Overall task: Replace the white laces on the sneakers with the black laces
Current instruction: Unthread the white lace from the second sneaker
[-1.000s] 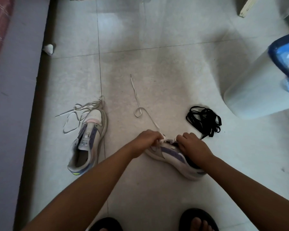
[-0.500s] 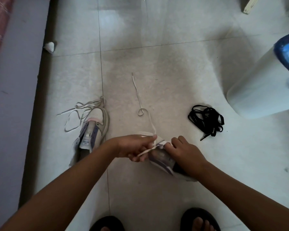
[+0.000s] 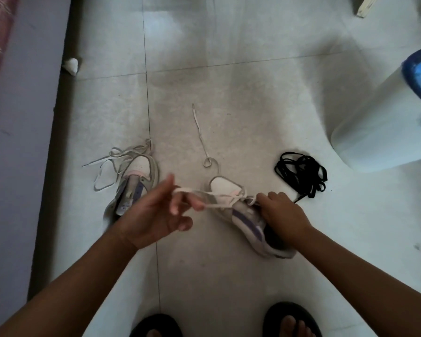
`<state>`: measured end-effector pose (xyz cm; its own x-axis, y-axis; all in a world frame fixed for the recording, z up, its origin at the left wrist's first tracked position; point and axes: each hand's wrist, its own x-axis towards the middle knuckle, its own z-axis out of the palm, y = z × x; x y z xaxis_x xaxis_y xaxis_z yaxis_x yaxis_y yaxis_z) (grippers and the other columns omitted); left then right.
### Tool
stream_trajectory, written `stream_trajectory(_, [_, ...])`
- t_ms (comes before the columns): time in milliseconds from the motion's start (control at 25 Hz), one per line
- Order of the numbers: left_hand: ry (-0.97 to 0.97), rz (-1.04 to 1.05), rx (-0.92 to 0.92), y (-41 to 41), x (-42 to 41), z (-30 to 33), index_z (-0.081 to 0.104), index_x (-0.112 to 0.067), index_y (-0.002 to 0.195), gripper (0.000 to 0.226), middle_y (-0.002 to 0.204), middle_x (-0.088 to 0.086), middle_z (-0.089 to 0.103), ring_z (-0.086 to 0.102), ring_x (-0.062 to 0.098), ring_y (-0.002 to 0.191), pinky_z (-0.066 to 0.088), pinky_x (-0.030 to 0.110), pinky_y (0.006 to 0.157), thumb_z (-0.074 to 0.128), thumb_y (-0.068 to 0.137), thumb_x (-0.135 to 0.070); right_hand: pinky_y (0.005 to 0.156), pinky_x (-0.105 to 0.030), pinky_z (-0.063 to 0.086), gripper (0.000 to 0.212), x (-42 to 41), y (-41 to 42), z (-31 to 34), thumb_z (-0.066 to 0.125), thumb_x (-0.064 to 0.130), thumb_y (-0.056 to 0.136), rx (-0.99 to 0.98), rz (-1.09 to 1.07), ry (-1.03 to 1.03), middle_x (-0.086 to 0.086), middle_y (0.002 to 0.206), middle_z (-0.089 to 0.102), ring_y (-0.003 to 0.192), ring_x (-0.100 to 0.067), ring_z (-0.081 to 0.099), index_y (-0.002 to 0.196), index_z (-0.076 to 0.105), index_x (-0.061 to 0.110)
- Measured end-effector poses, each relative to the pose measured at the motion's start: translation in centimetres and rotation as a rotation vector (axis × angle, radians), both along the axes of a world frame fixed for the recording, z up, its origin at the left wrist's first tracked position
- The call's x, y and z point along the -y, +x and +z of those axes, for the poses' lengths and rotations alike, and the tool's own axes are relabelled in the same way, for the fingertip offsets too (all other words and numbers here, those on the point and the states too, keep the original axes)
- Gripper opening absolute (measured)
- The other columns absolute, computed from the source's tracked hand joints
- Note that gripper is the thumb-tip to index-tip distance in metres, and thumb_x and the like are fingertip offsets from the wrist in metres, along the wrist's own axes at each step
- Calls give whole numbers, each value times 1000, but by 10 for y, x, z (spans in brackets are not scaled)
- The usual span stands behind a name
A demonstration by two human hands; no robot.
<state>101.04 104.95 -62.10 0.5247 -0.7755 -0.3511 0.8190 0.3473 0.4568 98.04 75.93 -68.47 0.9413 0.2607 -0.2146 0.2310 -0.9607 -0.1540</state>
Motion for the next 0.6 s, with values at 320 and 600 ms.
stream_trajectory(320, [-139,105,-91,-4,-23,11,62,6,100,48,91,26,66,65,31,80,50,31,66,36,100,-34,58,-31,31,23,1,10,-4,48,21,91,-77,-21,-23,-5,101,54,95,-27,49,113,48,19])
stream_trajectory(600, [195,-384,-51,-20,-4,21,71,-5,100,70,84,21,72,50,10,29,31,12,30,41,83,-66,60,-32,32,20,3,14,-11,42,19,91,-163,-105,-25,-7,101,55,93,-27,50,111,44,17])
